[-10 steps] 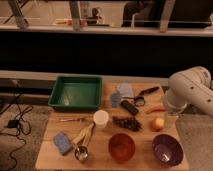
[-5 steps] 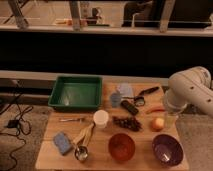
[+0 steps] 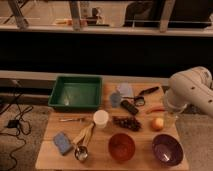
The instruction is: Place grapes in table surface
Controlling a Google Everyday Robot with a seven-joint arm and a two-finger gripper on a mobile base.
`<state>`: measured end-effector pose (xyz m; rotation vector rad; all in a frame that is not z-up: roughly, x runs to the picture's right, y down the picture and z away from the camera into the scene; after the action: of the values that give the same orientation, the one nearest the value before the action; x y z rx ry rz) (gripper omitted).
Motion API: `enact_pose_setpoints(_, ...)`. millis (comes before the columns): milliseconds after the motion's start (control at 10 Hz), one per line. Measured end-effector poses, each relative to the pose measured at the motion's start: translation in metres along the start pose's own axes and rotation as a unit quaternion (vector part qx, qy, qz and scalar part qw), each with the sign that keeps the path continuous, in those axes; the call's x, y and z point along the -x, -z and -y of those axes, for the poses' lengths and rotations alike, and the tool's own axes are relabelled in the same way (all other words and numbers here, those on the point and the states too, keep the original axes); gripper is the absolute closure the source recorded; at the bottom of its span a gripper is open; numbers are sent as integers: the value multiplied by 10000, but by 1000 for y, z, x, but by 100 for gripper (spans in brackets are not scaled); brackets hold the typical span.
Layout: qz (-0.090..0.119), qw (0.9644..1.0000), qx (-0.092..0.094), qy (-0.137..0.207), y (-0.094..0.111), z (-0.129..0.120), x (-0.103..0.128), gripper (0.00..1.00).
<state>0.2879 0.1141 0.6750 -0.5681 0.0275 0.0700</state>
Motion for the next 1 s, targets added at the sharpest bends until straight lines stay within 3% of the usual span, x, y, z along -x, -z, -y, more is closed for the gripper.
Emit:
enact_pose_setpoints(400, 233, 9996, -56, 133, 6, -3, 16, 20)
enact_pose_setpoints(1000, 678, 9945, -171, 774, 7, -11, 78, 20)
